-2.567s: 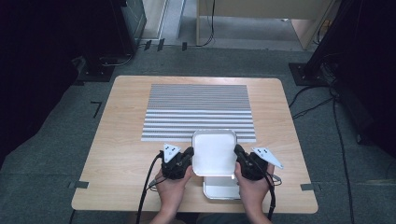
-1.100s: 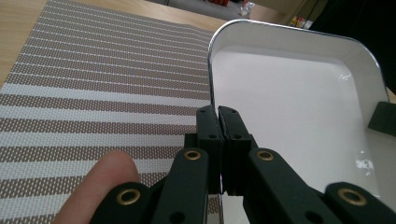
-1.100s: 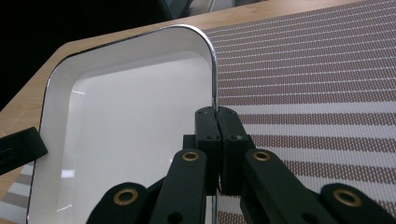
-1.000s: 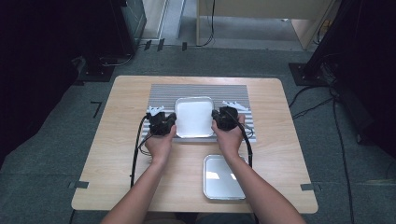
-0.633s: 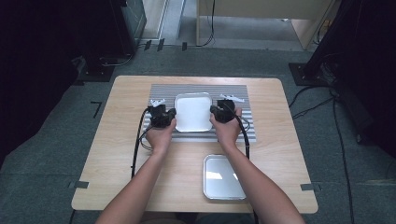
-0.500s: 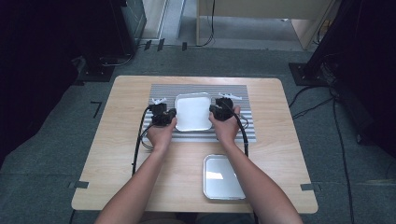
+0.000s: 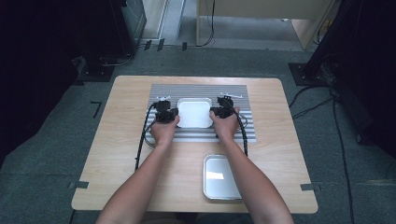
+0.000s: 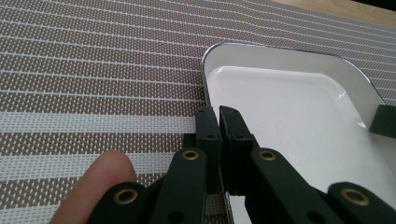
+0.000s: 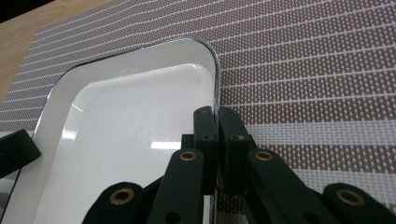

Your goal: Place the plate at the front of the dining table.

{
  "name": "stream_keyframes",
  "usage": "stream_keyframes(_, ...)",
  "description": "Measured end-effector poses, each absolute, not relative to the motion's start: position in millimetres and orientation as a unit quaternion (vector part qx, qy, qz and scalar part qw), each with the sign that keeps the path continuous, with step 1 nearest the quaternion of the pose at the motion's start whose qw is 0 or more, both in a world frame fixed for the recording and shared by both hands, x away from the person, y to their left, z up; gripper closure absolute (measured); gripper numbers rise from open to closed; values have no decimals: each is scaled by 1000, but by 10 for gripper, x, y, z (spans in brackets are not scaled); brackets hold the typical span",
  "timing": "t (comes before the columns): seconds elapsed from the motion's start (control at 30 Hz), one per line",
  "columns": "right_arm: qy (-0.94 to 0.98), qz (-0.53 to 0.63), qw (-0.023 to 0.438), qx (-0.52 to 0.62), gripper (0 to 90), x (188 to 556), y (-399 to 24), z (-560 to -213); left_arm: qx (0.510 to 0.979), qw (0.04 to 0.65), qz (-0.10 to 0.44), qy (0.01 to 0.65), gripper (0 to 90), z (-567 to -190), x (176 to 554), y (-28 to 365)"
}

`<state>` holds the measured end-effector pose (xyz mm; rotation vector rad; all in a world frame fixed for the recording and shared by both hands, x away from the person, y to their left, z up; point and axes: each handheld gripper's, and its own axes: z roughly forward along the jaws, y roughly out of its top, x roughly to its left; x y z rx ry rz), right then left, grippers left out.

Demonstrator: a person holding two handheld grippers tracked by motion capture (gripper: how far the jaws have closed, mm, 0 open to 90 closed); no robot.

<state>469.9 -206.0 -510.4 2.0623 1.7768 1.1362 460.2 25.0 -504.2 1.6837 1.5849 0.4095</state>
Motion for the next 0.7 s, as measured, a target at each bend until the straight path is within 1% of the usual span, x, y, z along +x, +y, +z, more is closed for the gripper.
stream_keyframes(0.13,609,378,107,689,876,4708,-2038,-5100,668,384,167,615,870,-5045,4614,235)
stream_keyframes(0.17,612,379,110,685,861,4711,-2041,-5106,670,389,165,611,845,-5047,4614,237)
stream_keyframes(0.27,611,395,100,679,750,4700,-2056,-5105,673,397,166,602,728,-5029,4601,245)
stream_keyframes(0.3,610,400,101,676,737,4692,-2065,-5097,670,404,165,601,684,-4996,4583,260)
stream_keyframes(0.4,605,408,104,675,717,4660,-2106,-5056,659,418,149,608,613,-4916,4546,331)
stream_keyframes(0.47,605,408,109,675,718,4641,-2126,-5030,657,421,148,608,604,-4898,4529,352)
stream_keyframes(0.53,607,405,115,673,725,4606,-2157,-4987,657,420,149,608,614,-4884,4495,381)
stream_keyframes(0.7,621,384,95,676,762,4500,-2147,-4959,674,380,131,620,679,-4955,4417,357)
